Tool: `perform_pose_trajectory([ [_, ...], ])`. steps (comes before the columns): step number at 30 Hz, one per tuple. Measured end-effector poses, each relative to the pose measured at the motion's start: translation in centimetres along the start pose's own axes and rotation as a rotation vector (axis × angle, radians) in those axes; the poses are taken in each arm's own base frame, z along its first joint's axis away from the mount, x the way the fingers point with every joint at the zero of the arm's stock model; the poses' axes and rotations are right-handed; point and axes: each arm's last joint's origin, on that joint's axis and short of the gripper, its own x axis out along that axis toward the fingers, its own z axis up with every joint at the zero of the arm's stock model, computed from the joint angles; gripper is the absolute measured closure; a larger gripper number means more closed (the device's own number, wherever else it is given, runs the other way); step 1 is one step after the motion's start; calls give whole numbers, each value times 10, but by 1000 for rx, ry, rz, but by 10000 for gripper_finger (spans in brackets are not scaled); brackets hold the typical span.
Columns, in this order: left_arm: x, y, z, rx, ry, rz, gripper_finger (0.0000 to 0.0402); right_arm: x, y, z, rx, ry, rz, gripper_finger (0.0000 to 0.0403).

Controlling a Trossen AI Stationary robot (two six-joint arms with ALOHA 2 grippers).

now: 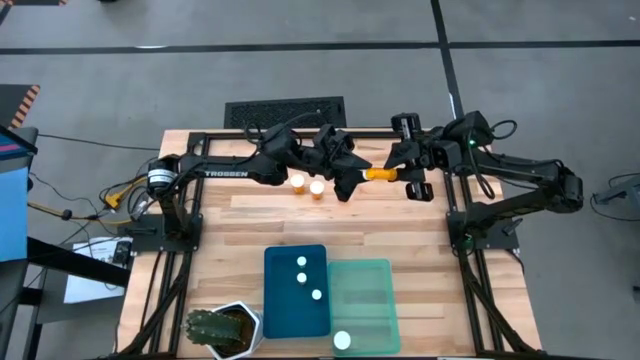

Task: Pick and place medicine bottles into bin by pill shape (circle, oval)
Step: Put the small orange pill bottle into the blue bin

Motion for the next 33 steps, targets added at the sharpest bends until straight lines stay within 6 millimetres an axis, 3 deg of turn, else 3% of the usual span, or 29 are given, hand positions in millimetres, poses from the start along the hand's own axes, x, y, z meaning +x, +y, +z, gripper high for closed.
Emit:
perform_pose_trajectory([
  [7, 0, 0, 0, 14, 0, -1, 305, -4, -3, -1, 2, 15, -9, 315],
  [16, 0, 0, 0, 14, -2, 1, 276, -4, -3, -2, 7, 23, -19, 314],
  [33, 0, -2, -1, 47, -2, -9, 293, -5, -4, -6, 42, 47, -65, 269],
])
